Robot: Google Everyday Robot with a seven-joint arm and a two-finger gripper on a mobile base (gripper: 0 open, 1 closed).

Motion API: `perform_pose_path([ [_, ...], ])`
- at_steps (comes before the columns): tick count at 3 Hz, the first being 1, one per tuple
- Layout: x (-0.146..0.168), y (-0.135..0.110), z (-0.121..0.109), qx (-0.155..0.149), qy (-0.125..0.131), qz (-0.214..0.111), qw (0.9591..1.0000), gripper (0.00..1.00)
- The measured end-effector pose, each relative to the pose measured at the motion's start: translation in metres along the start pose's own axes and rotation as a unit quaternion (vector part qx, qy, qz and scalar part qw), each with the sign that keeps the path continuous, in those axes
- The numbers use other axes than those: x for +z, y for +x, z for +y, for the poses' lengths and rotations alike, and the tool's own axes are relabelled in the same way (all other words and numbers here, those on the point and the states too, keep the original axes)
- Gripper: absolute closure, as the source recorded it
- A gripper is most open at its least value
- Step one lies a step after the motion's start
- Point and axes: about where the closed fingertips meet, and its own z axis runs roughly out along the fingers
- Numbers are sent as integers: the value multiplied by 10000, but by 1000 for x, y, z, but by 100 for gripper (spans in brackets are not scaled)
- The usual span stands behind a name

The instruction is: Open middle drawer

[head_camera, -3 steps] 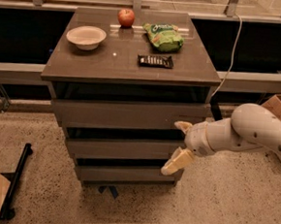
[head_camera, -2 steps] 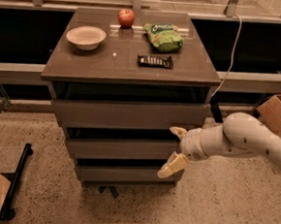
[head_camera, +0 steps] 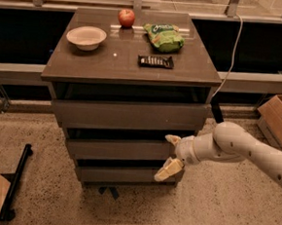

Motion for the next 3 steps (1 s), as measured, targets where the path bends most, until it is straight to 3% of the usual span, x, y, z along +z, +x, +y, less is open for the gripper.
perform_pose_path([
  [1,3,2,1,14,-5,34,10000,0],
  [2,14,16,4,63,192,-19,9998,0],
  [3,29,32,-19,29,561,-88,9984,0],
])
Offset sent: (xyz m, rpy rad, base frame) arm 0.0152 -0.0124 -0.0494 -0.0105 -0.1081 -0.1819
